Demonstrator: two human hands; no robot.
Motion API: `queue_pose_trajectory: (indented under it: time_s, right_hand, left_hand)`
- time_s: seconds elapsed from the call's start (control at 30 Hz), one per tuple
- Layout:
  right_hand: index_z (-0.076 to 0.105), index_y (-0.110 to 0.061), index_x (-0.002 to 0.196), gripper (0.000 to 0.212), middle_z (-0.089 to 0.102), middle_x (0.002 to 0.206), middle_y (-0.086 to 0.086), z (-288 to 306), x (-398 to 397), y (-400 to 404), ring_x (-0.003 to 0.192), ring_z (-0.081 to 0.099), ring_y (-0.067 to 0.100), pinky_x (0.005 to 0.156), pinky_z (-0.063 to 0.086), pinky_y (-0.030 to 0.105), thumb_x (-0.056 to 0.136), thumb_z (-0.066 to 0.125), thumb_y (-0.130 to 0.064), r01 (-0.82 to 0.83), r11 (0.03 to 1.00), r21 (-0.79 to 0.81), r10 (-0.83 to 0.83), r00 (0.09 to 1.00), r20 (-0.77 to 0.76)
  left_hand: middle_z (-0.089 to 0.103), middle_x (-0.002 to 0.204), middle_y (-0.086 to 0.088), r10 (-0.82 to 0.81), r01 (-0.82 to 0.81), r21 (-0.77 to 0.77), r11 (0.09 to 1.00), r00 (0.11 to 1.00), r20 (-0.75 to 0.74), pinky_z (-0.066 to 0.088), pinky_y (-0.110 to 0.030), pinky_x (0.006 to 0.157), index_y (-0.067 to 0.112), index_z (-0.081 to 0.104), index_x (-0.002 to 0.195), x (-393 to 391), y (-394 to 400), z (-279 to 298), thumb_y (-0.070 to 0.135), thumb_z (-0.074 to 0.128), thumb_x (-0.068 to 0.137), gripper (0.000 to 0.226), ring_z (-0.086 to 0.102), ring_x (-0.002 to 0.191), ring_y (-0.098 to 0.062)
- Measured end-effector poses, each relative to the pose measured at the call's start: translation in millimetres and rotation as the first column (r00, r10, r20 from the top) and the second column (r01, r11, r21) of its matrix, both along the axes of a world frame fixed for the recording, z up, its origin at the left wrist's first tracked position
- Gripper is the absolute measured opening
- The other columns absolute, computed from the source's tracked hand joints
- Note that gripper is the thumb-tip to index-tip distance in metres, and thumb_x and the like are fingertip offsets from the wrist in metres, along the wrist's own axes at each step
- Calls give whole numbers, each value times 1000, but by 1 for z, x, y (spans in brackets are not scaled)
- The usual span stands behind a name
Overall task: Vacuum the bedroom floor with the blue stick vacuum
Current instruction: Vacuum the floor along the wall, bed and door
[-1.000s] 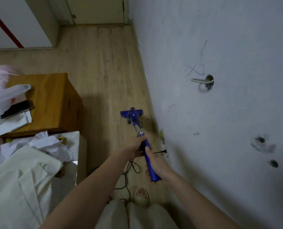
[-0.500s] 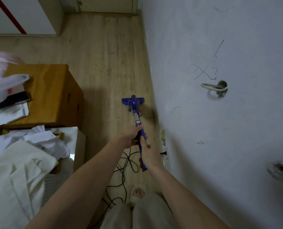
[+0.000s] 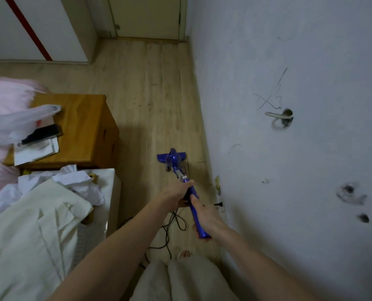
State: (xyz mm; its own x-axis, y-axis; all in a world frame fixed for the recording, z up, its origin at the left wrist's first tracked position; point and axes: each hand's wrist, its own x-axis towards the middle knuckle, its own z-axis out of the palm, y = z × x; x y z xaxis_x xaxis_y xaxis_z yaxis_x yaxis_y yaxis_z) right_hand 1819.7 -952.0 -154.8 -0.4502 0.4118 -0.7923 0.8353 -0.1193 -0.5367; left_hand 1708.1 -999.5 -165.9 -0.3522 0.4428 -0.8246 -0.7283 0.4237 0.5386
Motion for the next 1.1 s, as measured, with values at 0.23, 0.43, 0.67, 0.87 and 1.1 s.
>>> queue_pose_trajectory:
  time_s: [0.23,0.43,0.67,0.87,1.1]
  right_hand:
    - [51,-17,90,53,58,63,1,-2,40,-76,47,55,12,45,45,22,95,30,-65,-48,998,-46,48,999,-8]
    - [43,-25,87,44,60,65,0,9,78,-126,43,54,9,44,44,20,96,27,-66,-106,994,-36,108,993,51]
    - [54,-10,101,61,60,59,1,27,112,-129,42,56,11,49,49,22,94,32,-67,-84,996,-30,87,990,114]
    - [54,-11,94,61,61,65,4,19,86,-109,44,56,12,45,46,21,93,33,-69,-77,997,-1,77,994,75]
    - [53,-14,97,55,57,58,0,-25,42,-109,42,54,10,48,49,23,95,33,-65,-21,997,-77,22,1000,12]
  left_hand:
    - [59,95,-13,-20,16,-55,998,998,-59,52,-32,65,2,51,112,39,-78,4,19,51,99,22,61,80,-23]
    - [59,88,-12,-13,14,-63,998,1000,9,50,-30,62,7,49,91,74,-132,14,18,51,99,14,61,77,-22]
    - [61,107,-18,-15,16,-13,1000,996,88,54,-37,64,2,45,128,104,-141,5,19,54,97,36,64,94,-30]
    - [57,120,-19,17,-17,-3,1000,998,53,54,-40,71,7,38,135,79,-119,5,18,55,97,43,62,99,-31]
    - [63,101,-16,58,-64,-91,994,996,-67,54,-32,69,0,54,111,47,-111,-17,23,54,97,26,63,82,-23]
